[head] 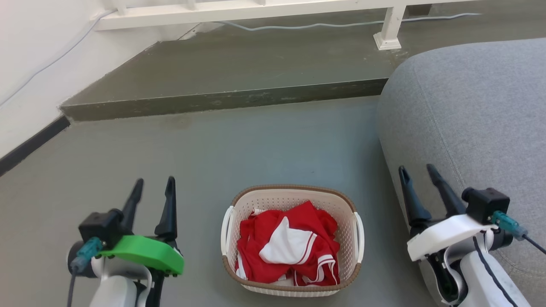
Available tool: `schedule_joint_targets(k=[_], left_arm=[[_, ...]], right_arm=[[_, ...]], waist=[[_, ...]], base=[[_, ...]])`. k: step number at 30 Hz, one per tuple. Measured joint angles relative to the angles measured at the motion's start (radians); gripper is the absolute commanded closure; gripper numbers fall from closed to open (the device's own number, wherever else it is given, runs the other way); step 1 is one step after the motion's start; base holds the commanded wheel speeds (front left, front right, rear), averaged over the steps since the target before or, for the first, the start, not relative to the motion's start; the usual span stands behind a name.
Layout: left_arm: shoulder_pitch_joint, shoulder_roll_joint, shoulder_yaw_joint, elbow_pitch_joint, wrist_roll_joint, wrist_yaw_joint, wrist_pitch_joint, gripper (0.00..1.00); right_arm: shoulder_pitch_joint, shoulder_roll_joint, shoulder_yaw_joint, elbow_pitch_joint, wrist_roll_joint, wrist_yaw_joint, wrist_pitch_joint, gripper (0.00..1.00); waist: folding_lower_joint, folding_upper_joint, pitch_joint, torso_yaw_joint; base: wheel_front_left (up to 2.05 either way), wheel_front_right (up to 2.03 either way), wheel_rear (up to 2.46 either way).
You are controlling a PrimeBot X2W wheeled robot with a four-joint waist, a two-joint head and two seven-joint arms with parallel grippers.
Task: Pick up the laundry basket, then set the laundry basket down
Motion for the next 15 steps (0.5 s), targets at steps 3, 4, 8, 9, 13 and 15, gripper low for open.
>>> schedule_joint_targets(k=[3, 4, 8, 9, 13, 15], left_arm=[[0.008, -0.007, -0.006, 0.025, 0.0, -0.004, 0.002, 1.0], [0.014, -0.009, -0.007, 0.037, 0.0, -0.004, 0.005, 1.0], [0.03, -0.01, -0.002, 0.044, -0.024, -0.004, 0.014, 1.0], [0.03, -0.01, 0.001, 0.045, -0.032, -0.004, 0.015, 1.0], [0.03, -0.01, 0.019, 0.049, -0.082, -0.004, 0.033, 1.0], [0.03, -0.01, 0.028, 0.051, -0.11, -0.004, 0.043, 1.0]], right_arm=[[0.01, 0.006, 0.003, 0.024, 0.0, 0.0, 0.0, 1.0], [0.02, 0.008, 0.004, 0.033, 0.0, 0.0, 0.001, 1.0], [0.04, 0.013, -0.002, 0.043, 0.02, 0.0, 0.004, 1.0], [0.04, 0.013, -0.005, 0.043, 0.03, 0.0, 0.009, 1.0], [0.039, 0.016, -0.022, 0.043, 0.079, 0.0, 0.025, 1.0], [0.039, 0.017, -0.03, 0.043, 0.11, 0.0, 0.034, 1.0]], waist=[[0.0, 0.0, 0.0, 0.0], [0.0, 0.0, 0.0, 0.0], [0.0, 0.0, -0.002, 0.0], [0.0, 0.0, -0.003, 0.001], [0.0, 0.0, -0.005, 0.002], [0.0, 0.0, -0.006, 0.003]], base=[[0.0, 0.0, 0.0], [0.0, 0.0, 0.0], [0.0, 0.0, 0.0], [0.0, 0.0, 0.0], [0.0, 0.0, 0.0], [0.0, 0.0, 0.0]])
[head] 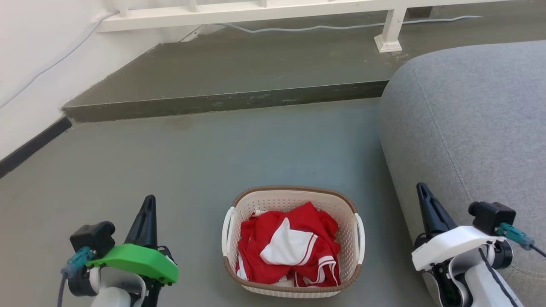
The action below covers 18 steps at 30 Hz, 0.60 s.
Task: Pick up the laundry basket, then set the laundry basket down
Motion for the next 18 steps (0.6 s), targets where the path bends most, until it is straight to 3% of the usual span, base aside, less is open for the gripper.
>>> schedule_joint_targets(k=[18], left_arm=[[0.0, -0.001, 0.04, -0.001, -0.21, -0.009, 0.067, 1.0]], right_arm=[[0.0, 0.009, -0.048, -0.003, 0.237, 0.0, 0.069, 1.0]], waist=[[0.0, 0.0, -0.009, 0.006]], base=[[0.0, 0.0, 0.0]])
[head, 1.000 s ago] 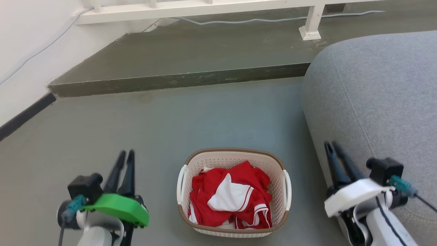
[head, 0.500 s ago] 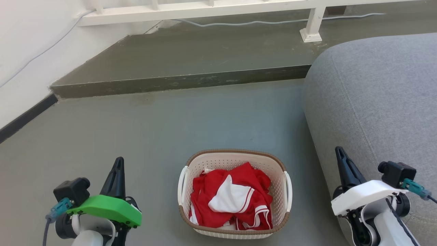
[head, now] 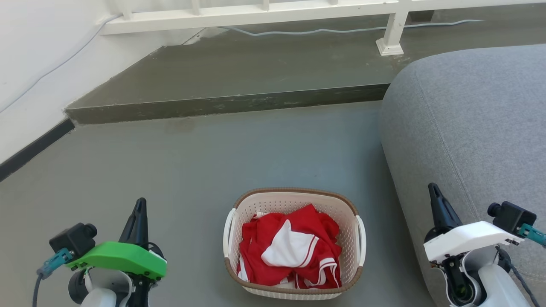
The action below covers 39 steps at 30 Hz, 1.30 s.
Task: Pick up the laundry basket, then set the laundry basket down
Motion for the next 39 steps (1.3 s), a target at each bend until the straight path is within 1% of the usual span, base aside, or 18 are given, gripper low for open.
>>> schedule_joint_targets(k=[24, 29, 32, 39], left_arm=[[0.0, -0.002, 0.069, -0.012, -0.272, -0.009, 0.089, 1.0], [0.0, -0.002, 0.088, -0.013, -0.332, -0.01, 0.101, 1.0], [0.001, -0.002, 0.095, -0.015, -0.381, -0.014, 0.119, 1.0], [0.001, -0.003, 0.119, -0.018, -0.459, -0.016, 0.142, 1.0]], right_arm=[[-0.001, 0.007, -0.076, -0.02, 0.301, 0.001, 0.086, 1.0], [-0.001, 0.008, -0.09, -0.022, 0.364, 0.009, 0.102, 1.0], [-0.003, 0.01, -0.103, -0.026, 0.415, 0.009, 0.118, 1.0], [-0.003, 0.012, -0.123, -0.032, 0.505, 0.009, 0.142, 1.0]], waist=[[0.0, 0.0, -0.012, 0.008], [0.0, 0.0, -0.015, 0.009], [0.0, 0.0, -0.017, 0.01], [0.0, 0.0, -0.02, 0.013]], base=[[0.0, 0.0, 0.0], [0.0, 0.0, 0.0], [0.0, 0.0, 0.0], [0.0, 0.0, 0.0]])
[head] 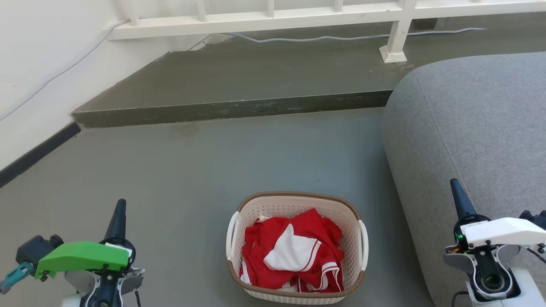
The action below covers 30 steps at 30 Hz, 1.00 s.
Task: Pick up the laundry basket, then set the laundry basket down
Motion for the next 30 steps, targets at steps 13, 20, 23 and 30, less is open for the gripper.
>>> schedule_joint_targets(k=[13, 20, 23, 30], left_arm=[[0.003, -0.001, 0.035, -0.008, -0.15, -0.002, 0.045, 1.0], [0.003, -0.002, 0.049, -0.017, -0.237, -0.01, 0.07, 1.0], [0.003, -0.002, 0.062, -0.02, -0.265, -0.01, 0.079, 1.0], [0.003, -0.004, 0.078, -0.024, -0.365, -0.011, 0.106, 1.0]], right_arm=[[-0.001, 0.007, -0.04, -0.012, 0.161, 0.001, 0.045, 1.0], [-0.001, 0.013, -0.061, -0.018, 0.253, 0.001, 0.069, 1.0], [-0.001, 0.014, -0.068, -0.021, 0.287, 0.001, 0.079, 1.0], [-0.001, 0.018, -0.093, -0.026, 0.39, 0.001, 0.107, 1.0]], waist=[[0.0, 0.0, -0.007, 0.004], [0.0, 0.0, -0.01, 0.006], [0.0, 0.0, -0.012, 0.007], [0.0, 0.0, -0.016, 0.01]], base=[[0.0, 0.0, 0.0], [0.0, 0.0, 0.0], [0.0, 0.0, 0.0], [0.0, 0.0, 0.0]])
